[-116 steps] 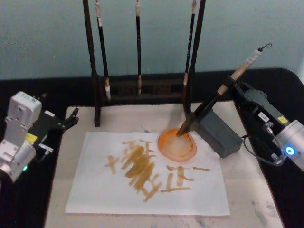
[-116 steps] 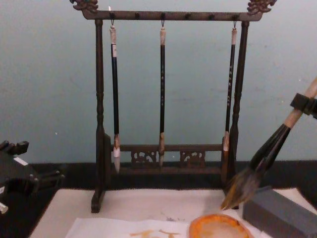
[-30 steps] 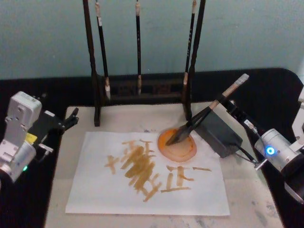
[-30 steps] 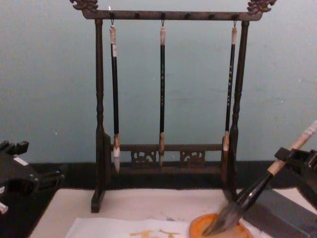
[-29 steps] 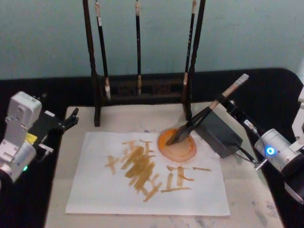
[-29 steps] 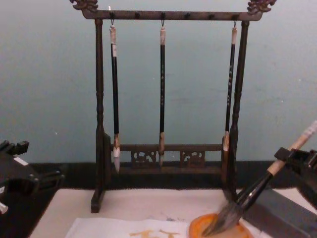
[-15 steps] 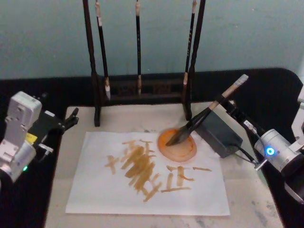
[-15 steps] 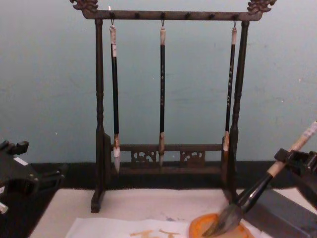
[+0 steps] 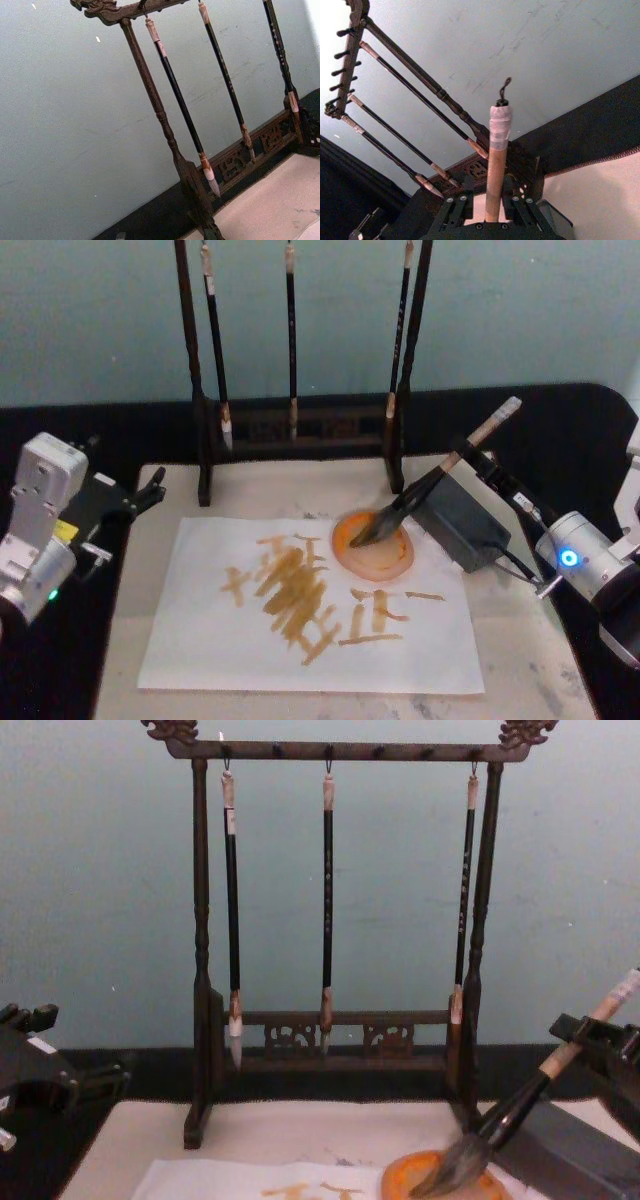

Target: Pick up the brush from the inkstone, write on the paper, then place the brush back to its original position.

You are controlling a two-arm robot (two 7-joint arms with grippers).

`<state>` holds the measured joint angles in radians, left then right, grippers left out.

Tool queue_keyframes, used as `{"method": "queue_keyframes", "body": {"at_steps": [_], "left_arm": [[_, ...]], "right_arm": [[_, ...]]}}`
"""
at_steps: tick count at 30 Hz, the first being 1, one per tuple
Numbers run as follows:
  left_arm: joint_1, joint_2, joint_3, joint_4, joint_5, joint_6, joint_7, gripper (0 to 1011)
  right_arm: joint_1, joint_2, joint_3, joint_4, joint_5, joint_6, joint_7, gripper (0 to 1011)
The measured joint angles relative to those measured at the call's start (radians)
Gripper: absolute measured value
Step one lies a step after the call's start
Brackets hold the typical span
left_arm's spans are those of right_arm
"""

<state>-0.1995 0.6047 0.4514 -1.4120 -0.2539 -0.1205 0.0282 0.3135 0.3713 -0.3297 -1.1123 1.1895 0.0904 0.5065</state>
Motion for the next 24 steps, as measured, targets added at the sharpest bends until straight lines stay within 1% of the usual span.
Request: {"method": "queue_keyframes", "body": {"at_steps": [2, 4, 6, 7, 9, 10, 12, 13, 14, 16, 17, 19, 20, 21, 24], "left_arm": [[0.000, 0.000, 0.000, 0.000, 0.000, 0.000, 0.000, 1010], [0.000, 0.000, 0.000, 0.000, 0.000, 0.000, 0.000, 1010], [0.000, 0.000, 0.000, 0.000, 0.000, 0.000, 0.000, 1010], [0.000, 0.000, 0.000, 0.000, 0.000, 0.000, 0.000, 1010], [0.000, 0.000, 0.000, 0.000, 0.000, 0.000, 0.000, 1010], [0.000, 0.000, 0.000, 0.000, 0.000, 0.000, 0.000, 1010], [0.000, 0.000, 0.000, 0.000, 0.000, 0.000, 0.000, 1010], [0.000, 0.000, 0.000, 0.000, 0.000, 0.000, 0.000, 1009], [0.000, 0.000, 0.000, 0.000, 0.000, 0.000, 0.000, 1010], [0.000, 0.000, 0.000, 0.000, 0.000, 0.000, 0.000, 1010], [0.000, 0.000, 0.000, 0.000, 0.000, 0.000, 0.000, 1010], [0.000, 0.000, 0.000, 0.000, 0.000, 0.000, 0.000, 1010], [0.000, 0.000, 0.000, 0.000, 0.000, 0.000, 0.000, 1010], [0.000, 0.000, 0.000, 0.000, 0.000, 0.000, 0.000, 1010], [0.000, 0.000, 0.000, 0.000, 0.000, 0.000, 0.000, 1010]], "right_arm": [[0.000, 0.000, 0.000, 0.000, 0.000, 0.000, 0.000, 374], [0.000, 0.000, 0.000, 0.000, 0.000, 0.000, 0.000, 449], [0.000, 0.000, 0.000, 0.000, 0.000, 0.000, 0.001, 493], [-0.001, 0.000, 0.001, 0.000, 0.000, 0.001, 0.001, 557], [-0.001, 0.000, 0.001, 0.000, 0.000, 0.001, 0.001, 596], [-0.001, 0.000, 0.001, 0.000, 0.000, 0.001, 0.001, 650], [-0.001, 0.000, 0.001, 0.000, 0.000, 0.001, 0.001, 696], [-0.001, 0.000, 0.001, 0.000, 0.000, 0.001, 0.001, 754], [-0.001, 0.000, 0.001, 0.000, 0.000, 0.001, 0.001, 754], [-0.001, 0.000, 0.001, 0.000, 0.000, 0.001, 0.001, 813], [-0.001, 0.000, 0.001, 0.000, 0.000, 0.001, 0.001, 865], [-0.001, 0.000, 0.001, 0.000, 0.000, 0.001, 0.001, 915], [-0.001, 0.000, 0.001, 0.000, 0.000, 0.001, 0.001, 915], [-0.001, 0.000, 0.001, 0.000, 0.000, 0.001, 0.001, 960], [-0.001, 0.000, 0.001, 0.000, 0.000, 0.001, 0.001, 1000]]}}
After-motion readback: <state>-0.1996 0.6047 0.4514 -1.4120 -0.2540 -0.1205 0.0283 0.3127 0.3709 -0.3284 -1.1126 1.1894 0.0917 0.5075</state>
